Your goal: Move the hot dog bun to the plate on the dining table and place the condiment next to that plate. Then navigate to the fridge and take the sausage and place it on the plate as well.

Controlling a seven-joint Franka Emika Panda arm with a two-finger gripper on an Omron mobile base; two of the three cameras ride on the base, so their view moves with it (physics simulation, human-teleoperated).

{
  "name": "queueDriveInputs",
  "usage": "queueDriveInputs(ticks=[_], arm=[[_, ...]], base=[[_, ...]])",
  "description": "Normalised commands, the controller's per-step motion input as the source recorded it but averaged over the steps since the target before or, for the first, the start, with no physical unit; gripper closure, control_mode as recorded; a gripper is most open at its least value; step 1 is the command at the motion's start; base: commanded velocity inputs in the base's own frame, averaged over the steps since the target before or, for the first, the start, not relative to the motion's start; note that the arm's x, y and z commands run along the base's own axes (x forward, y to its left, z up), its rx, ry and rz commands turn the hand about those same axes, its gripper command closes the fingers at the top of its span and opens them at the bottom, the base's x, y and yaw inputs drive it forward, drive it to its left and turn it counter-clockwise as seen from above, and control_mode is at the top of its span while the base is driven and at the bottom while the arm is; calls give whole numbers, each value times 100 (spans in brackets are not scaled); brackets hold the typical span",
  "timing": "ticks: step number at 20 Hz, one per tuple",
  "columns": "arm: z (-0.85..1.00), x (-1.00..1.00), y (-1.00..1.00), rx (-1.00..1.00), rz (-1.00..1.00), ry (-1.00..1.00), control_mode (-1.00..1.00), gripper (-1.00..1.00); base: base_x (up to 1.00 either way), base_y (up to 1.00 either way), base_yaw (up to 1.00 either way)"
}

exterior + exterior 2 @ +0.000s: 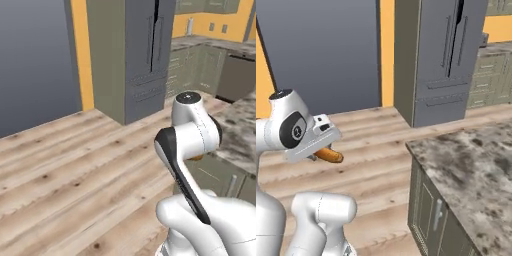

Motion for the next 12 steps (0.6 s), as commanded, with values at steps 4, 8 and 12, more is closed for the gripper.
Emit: queueDriveInputs(ticks=[4,8,12], arm=[[0,0,0,0,0,0,100,100],[0,0,0,0,0,0,100,100],[0,0,0,0,0,0,100,100]], base=[[-52,0,-22],[-67,-20,-30],[-85,-36,-36]])
